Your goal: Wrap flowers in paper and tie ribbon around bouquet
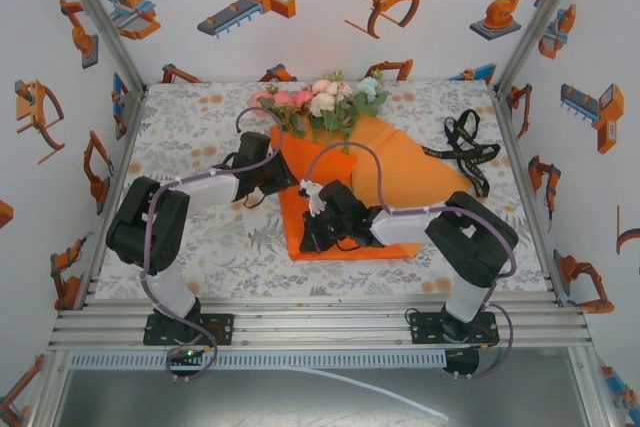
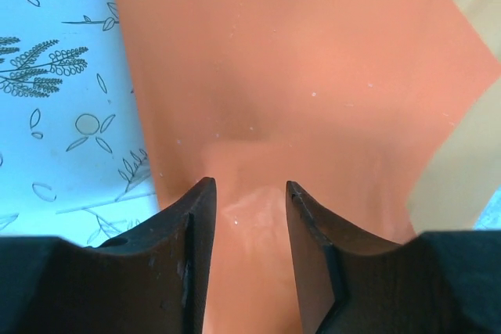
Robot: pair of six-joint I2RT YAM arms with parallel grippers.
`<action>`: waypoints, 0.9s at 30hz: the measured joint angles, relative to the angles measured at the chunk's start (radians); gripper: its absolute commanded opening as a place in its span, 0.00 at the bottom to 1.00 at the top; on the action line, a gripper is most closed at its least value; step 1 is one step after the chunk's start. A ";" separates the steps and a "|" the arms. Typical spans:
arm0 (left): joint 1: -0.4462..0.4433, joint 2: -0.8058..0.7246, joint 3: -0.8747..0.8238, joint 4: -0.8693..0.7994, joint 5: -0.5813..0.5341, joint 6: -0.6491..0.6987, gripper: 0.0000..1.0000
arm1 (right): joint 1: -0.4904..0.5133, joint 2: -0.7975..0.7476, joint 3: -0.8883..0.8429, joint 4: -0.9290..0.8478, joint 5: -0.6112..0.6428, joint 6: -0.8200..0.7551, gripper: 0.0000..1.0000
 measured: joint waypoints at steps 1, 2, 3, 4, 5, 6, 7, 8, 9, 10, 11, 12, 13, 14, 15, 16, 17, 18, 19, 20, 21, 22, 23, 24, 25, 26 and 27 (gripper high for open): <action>-0.002 -0.030 -0.002 -0.010 -0.002 0.000 0.44 | -0.013 -0.029 -0.002 -0.005 -0.002 0.009 0.16; -0.005 -0.068 -0.006 -0.021 -0.008 0.000 0.45 | -0.034 -0.072 -0.007 -0.012 -0.002 0.019 0.23; -0.011 -0.102 -0.009 -0.032 -0.015 0.001 0.46 | -0.054 -0.111 -0.013 -0.019 0.002 0.025 0.31; -0.023 -0.145 -0.014 -0.043 -0.029 0.002 0.46 | -0.088 -0.171 -0.024 -0.029 0.015 0.040 0.39; -0.040 -0.187 -0.021 -0.055 -0.042 0.003 0.46 | -0.122 -0.227 -0.036 -0.047 0.032 0.051 0.47; -0.060 -0.220 -0.027 -0.066 -0.053 0.004 0.46 | -0.159 -0.285 -0.050 -0.071 0.055 0.062 0.52; -0.088 -0.258 -0.038 -0.079 -0.070 0.004 0.47 | -0.201 -0.349 -0.068 -0.103 0.085 0.074 0.61; -0.121 -0.291 -0.051 -0.093 -0.087 0.004 0.46 | -0.245 -0.417 -0.093 -0.140 0.121 0.089 0.73; -0.147 -0.313 -0.064 -0.104 -0.099 0.004 0.46 | -0.282 -0.481 -0.120 -0.179 0.155 0.100 0.81; -0.183 -0.332 -0.083 -0.114 -0.113 0.003 0.46 | -0.324 -0.564 -0.156 -0.235 0.201 0.121 0.89; -0.213 -0.340 -0.099 -0.124 -0.121 0.002 0.46 | -0.353 -0.638 -0.193 -0.290 0.237 0.137 0.92; -0.243 -0.341 -0.113 -0.132 -0.129 -0.002 0.46 | -0.373 -0.706 -0.227 -0.341 0.266 0.151 0.92; -0.269 -0.334 -0.125 -0.139 -0.134 -0.007 0.46 | -0.393 -0.783 -0.267 -0.404 0.296 0.173 0.93; -0.296 -0.322 -0.136 -0.151 -0.139 -0.012 0.46 | -0.411 -0.857 -0.306 -0.465 0.319 0.199 0.93; -0.314 -0.311 -0.140 -0.160 -0.143 -0.018 0.46 | -0.425 -0.911 -0.335 -0.517 0.336 0.220 0.93; -0.335 -0.295 -0.144 -0.168 -0.147 -0.027 0.46 | -0.443 -0.968 -0.366 -0.574 0.352 0.249 0.93; -0.352 -0.282 -0.145 -0.175 -0.149 -0.031 0.46 | -0.462 -1.020 -0.396 -0.630 0.364 0.278 0.93; -0.366 -0.269 -0.145 -0.178 -0.152 -0.035 0.46 | -0.476 -1.052 -0.420 -0.670 0.369 0.303 0.93; -0.380 -0.257 -0.145 -0.179 -0.155 -0.041 0.46 | -0.490 -1.081 -0.444 -0.706 0.374 0.327 0.93; -0.391 -0.247 -0.145 -0.178 -0.156 -0.046 0.46 | -0.502 -1.101 -0.467 -0.733 0.375 0.351 0.91; -0.398 -0.239 -0.145 -0.178 -0.156 -0.050 0.46 | -0.510 -1.110 -0.484 -0.752 0.375 0.370 0.88; -0.404 -0.230 -0.145 -0.178 -0.156 -0.053 0.46 | -0.516 -1.116 -0.502 -0.762 0.374 0.387 0.84; -0.407 -0.223 -0.145 -0.178 -0.157 -0.053 0.46 | -0.521 -1.122 -0.513 -0.760 0.372 0.404 0.79; -0.408 -0.218 -0.145 -0.178 -0.157 -0.054 0.46 | -0.525 -1.128 -0.517 -0.742 0.367 0.414 0.77; -0.408 -0.214 -0.145 -0.178 -0.159 -0.056 0.46 | -0.526 -1.130 -0.524 -0.727 0.359 0.426 0.76; -0.408 -0.212 -0.145 -0.178 -0.162 -0.057 0.46 | -0.527 -1.129 -0.536 -0.714 0.351 0.434 0.75; -0.408 -0.211 -0.145 -0.177 -0.164 -0.058 0.46 | -0.528 -1.128 -0.544 -0.693 0.343 0.443 0.71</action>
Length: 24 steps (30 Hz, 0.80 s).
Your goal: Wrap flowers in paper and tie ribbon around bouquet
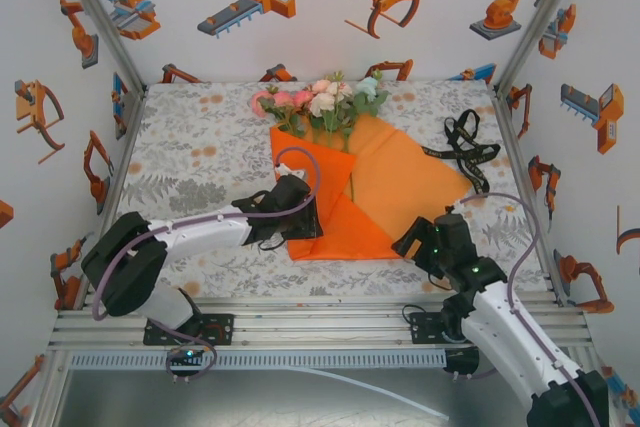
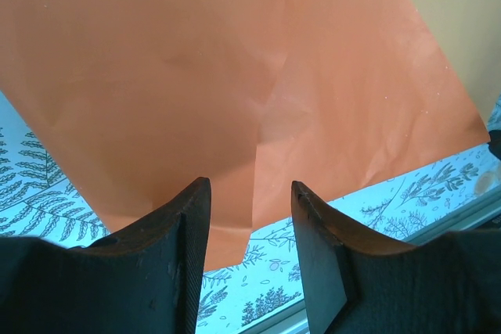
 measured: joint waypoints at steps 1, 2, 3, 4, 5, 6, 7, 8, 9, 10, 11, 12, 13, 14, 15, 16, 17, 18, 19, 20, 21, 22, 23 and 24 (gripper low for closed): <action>0.000 0.000 -0.002 0.003 -0.004 -0.003 0.46 | 0.000 0.003 -0.009 0.025 -0.011 0.006 0.64; 0.000 0.001 -0.004 0.008 -0.006 -0.004 0.46 | 0.000 0.007 -0.021 0.047 -0.020 0.015 0.59; 0.000 0.001 -0.008 0.012 -0.008 -0.008 0.46 | 0.000 0.011 -0.032 0.076 -0.031 0.023 0.57; 0.000 0.002 -0.011 0.015 -0.009 -0.011 0.46 | 0.000 0.019 -0.046 0.098 -0.045 0.034 0.55; 0.000 0.003 -0.014 0.018 -0.010 -0.015 0.46 | -0.001 0.023 -0.053 0.121 -0.054 0.039 0.54; 0.000 0.005 -0.017 0.019 -0.010 -0.018 0.46 | -0.001 0.026 -0.061 0.137 -0.065 0.046 0.52; 0.000 0.006 -0.019 0.021 -0.010 -0.021 0.46 | -0.002 0.027 -0.066 0.148 -0.071 0.049 0.49; 0.000 0.008 -0.020 0.023 -0.010 -0.022 0.46 | -0.002 0.027 -0.070 0.154 -0.074 0.050 0.47; 0.000 0.010 -0.020 0.026 -0.010 -0.023 0.46 | -0.002 0.024 -0.076 0.158 -0.075 0.055 0.43; 0.000 0.011 -0.020 0.029 -0.010 -0.023 0.46 | -0.002 0.016 -0.081 0.159 -0.075 0.060 0.38; 0.000 0.013 -0.020 0.032 -0.010 -0.023 0.46 | -0.002 0.008 -0.087 0.158 -0.074 0.063 0.33; 0.000 0.013 -0.020 0.035 -0.010 -0.023 0.45 | -0.002 -0.004 -0.094 0.157 -0.072 0.064 0.26; 0.000 0.015 -0.020 0.038 -0.010 -0.024 0.46 | -0.003 -0.016 -0.100 0.154 -0.068 0.064 0.18; 0.000 0.017 -0.020 0.042 -0.010 -0.026 0.45 | -0.003 -0.027 -0.102 0.151 -0.062 0.066 0.11; 0.000 0.021 -0.021 0.047 -0.010 -0.027 0.46 | -0.003 -0.037 -0.103 0.151 -0.054 0.061 0.04; 0.000 0.024 -0.021 0.051 -0.010 -0.030 0.45 | -0.004 -0.044 -0.103 0.152 -0.047 0.056 0.00; 0.000 0.028 -0.022 0.053 -0.010 -0.031 0.46 | -0.004 -0.050 -0.103 0.153 -0.040 0.050 0.00; 0.000 0.033 -0.024 0.056 -0.010 -0.032 0.45 | -0.005 -0.052 -0.103 0.154 -0.035 0.039 0.00; 0.000 0.039 -0.024 0.056 -0.010 -0.034 0.45 | -0.005 -0.050 -0.101 0.154 -0.033 0.023 0.00; 0.000 0.043 -0.025 0.056 -0.010 -0.037 0.45 | -0.005 -0.045 -0.096 0.152 -0.033 0.005 0.00; -0.001 0.048 -0.026 0.056 -0.013 -0.039 0.45 | -0.005 -0.032 -0.084 0.150 -0.035 -0.022 0.00; -0.001 0.053 -0.026 0.056 -0.017 -0.041 0.45 | -0.005 -0.015 -0.064 0.146 -0.042 -0.053 0.00; -0.001 0.058 -0.026 0.056 -0.020 -0.043 0.45 | -0.005 0.004 -0.040 0.141 -0.047 -0.084 0.00; -0.001 0.064 -0.026 0.056 -0.024 -0.045 0.45 | -0.002 0.030 -0.009 0.138 -0.054 -0.120 0.00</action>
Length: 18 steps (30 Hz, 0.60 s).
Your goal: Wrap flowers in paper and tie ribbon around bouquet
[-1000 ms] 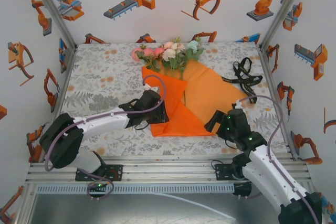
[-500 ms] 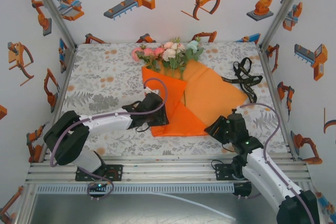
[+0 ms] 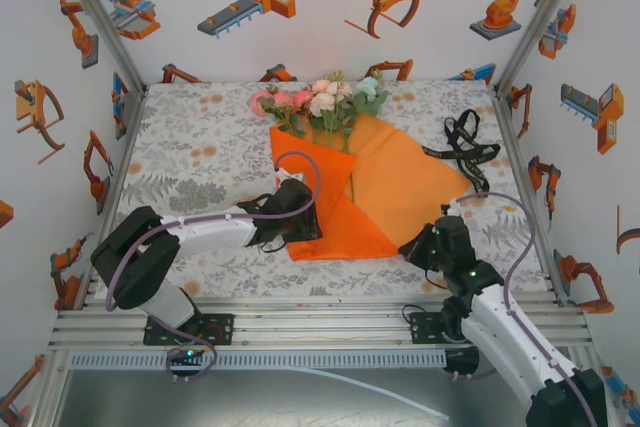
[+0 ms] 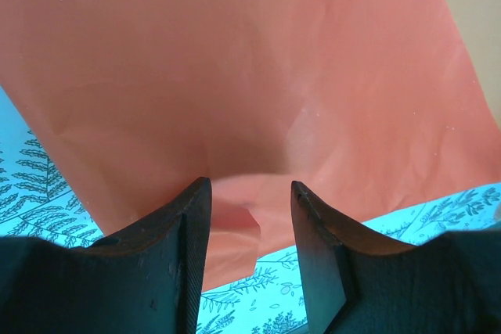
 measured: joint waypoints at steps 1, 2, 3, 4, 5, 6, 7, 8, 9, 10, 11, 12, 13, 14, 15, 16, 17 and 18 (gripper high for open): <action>0.000 0.008 0.000 0.000 -0.003 -0.001 0.45 | 0.005 0.029 0.036 -0.002 -0.011 -0.035 0.00; 0.000 0.016 0.000 0.000 -0.005 -0.003 0.45 | 0.013 0.061 0.072 -0.002 -0.023 -0.069 0.00; 0.000 0.021 0.002 0.004 -0.006 -0.006 0.44 | 0.028 0.100 0.115 -0.002 -0.035 -0.109 0.00; 0.000 0.025 0.002 0.011 -0.008 -0.008 0.44 | 0.052 0.148 0.164 0.001 -0.048 -0.149 0.00; 0.000 0.026 0.002 0.016 -0.008 -0.009 0.44 | 0.074 0.188 0.202 0.002 -0.055 -0.181 0.00; 0.000 0.028 0.002 0.022 -0.008 -0.012 0.44 | 0.103 0.233 0.247 0.002 -0.064 -0.216 0.00; 0.000 0.029 0.000 0.030 -0.008 -0.015 0.44 | 0.136 0.282 0.293 0.000 -0.072 -0.254 0.00; 0.000 0.029 -0.002 0.033 -0.008 -0.018 0.43 | 0.164 0.321 0.334 -0.007 -0.075 -0.286 0.00; 0.000 0.029 -0.004 0.036 -0.009 -0.019 0.43 | 0.196 0.368 0.383 -0.015 -0.079 -0.320 0.00; 0.000 0.029 -0.005 0.039 -0.010 -0.020 0.43 | 0.225 0.414 0.430 -0.022 -0.082 -0.351 0.00; 0.000 0.029 -0.005 0.039 -0.010 -0.021 0.43 | 0.249 0.454 0.474 -0.030 -0.086 -0.378 0.00; 0.000 0.029 -0.005 0.039 -0.011 -0.022 0.43 | 0.273 0.497 0.516 -0.032 -0.092 -0.404 0.00; 0.000 0.029 -0.005 0.040 -0.011 -0.023 0.43 | 0.291 0.536 0.553 -0.034 -0.100 -0.427 0.00; 0.000 0.029 -0.005 0.041 -0.011 -0.023 0.43 | 0.305 0.566 0.577 -0.033 -0.112 -0.444 0.00; 0.000 0.029 -0.005 0.041 -0.011 -0.023 0.43 | 0.317 0.598 0.598 -0.029 -0.129 -0.457 0.00; 0.000 0.029 -0.005 0.042 -0.011 -0.023 0.43 | 0.326 0.621 0.609 -0.022 -0.146 -0.467 0.00; 0.000 0.029 -0.006 0.043 -0.011 -0.023 0.43 | 0.334 0.645 0.614 -0.010 -0.165 -0.474 0.00; 0.000 0.029 -0.006 0.045 -0.011 -0.024 0.43 | 0.340 0.666 0.616 0.004 -0.185 -0.476 0.00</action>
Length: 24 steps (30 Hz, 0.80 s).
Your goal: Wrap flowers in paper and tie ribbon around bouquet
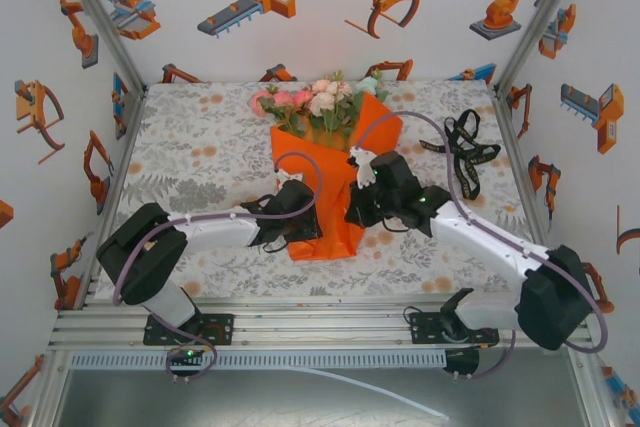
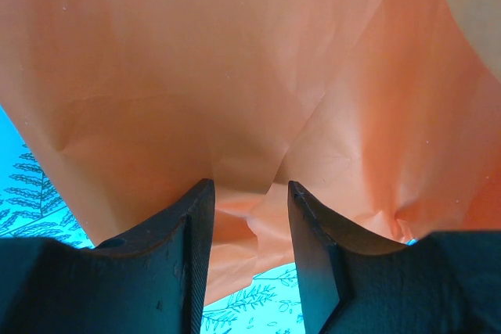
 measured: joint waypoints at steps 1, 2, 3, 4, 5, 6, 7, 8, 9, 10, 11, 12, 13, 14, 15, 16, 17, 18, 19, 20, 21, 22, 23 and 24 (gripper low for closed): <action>0.000 0.001 0.000 0.003 0.000 -0.001 0.43 | 0.004 0.020 0.000 0.017 -0.021 0.001 0.00; 0.000 0.002 0.000 0.005 0.000 -0.003 0.43 | 0.005 0.041 0.000 0.039 -0.047 0.004 0.00; 0.000 0.003 0.000 0.008 0.001 -0.005 0.43 | 0.006 0.062 0.000 0.066 -0.074 0.010 0.00; 0.000 0.005 0.000 0.011 0.001 -0.007 0.43 | 0.006 0.082 0.000 0.095 -0.100 0.020 0.00; 0.000 0.006 0.000 0.016 0.001 -0.008 0.43 | 0.006 0.107 0.000 0.127 -0.129 0.032 0.00; 0.000 0.007 0.000 0.022 0.002 -0.012 0.43 | 0.006 0.135 0.000 0.158 -0.158 0.045 0.00; 0.000 0.008 -0.002 0.027 0.002 -0.016 0.43 | 0.006 0.155 -0.001 0.178 -0.179 0.054 0.00; 0.001 0.008 -0.006 0.037 0.003 -0.021 0.43 | 0.007 0.180 -0.005 0.206 -0.198 0.062 0.00; 0.002 0.007 -0.015 0.055 0.006 -0.027 0.43 | 0.008 0.198 -0.014 0.223 -0.206 0.065 0.00; 0.005 0.004 -0.027 0.077 0.011 -0.035 0.43 | 0.008 0.207 -0.026 0.236 -0.209 0.066 0.00; 0.011 -0.003 -0.044 0.103 0.016 -0.045 0.43 | 0.009 0.211 -0.040 0.244 -0.210 0.067 0.00; 0.017 -0.013 -0.066 0.130 0.025 -0.058 0.43 | 0.009 0.212 -0.054 0.249 -0.210 0.068 0.00; 0.023 -0.021 -0.084 0.152 0.034 -0.069 0.43 | 0.009 0.211 -0.065 0.253 -0.210 0.068 0.00; 0.031 -0.034 -0.104 0.170 0.042 -0.082 0.43 | 0.009 0.211 -0.072 0.256 -0.210 0.068 0.00; 0.039 -0.049 -0.123 0.181 0.048 -0.090 0.43 | 0.009 0.212 -0.076 0.258 -0.210 0.068 0.00; 0.043 -0.064 -0.139 0.185 0.052 -0.094 0.43 | 0.009 0.211 -0.079 0.262 -0.210 0.068 0.00; 0.049 -0.083 -0.158 0.190 0.054 -0.096 0.43 | 0.009 0.212 -0.080 0.270 -0.208 0.069 0.00; 0.053 -0.099 -0.173 0.196 0.056 -0.096 0.43 | 0.009 0.213 -0.080 0.277 -0.204 0.069 0.00; 0.057 -0.121 -0.191 0.203 0.060 -0.096 0.43 | 0.009 0.215 -0.080 0.285 -0.200 0.072 0.00; 0.063 -0.143 -0.209 0.211 0.066 -0.097 0.43 | 0.009 0.217 -0.082 0.294 -0.198 0.074 0.00; 0.068 -0.162 -0.223 0.218 0.071 -0.097 0.43 | 0.009 0.220 -0.085 0.303 -0.195 0.079 0.00; 0.075 -0.185 -0.240 0.225 0.077 -0.097 0.44 | 0.009 0.224 -0.087 0.308 -0.195 0.081 0.00; 0.084 -0.209 -0.254 0.227 0.080 -0.098 0.44 | 0.009 0.229 -0.088 0.310 -0.193 0.084 0.00; 0.093 -0.232 -0.268 0.227 0.079 -0.098 0.44 | 0.009 0.233 -0.090 0.315 -0.191 0.085 0.00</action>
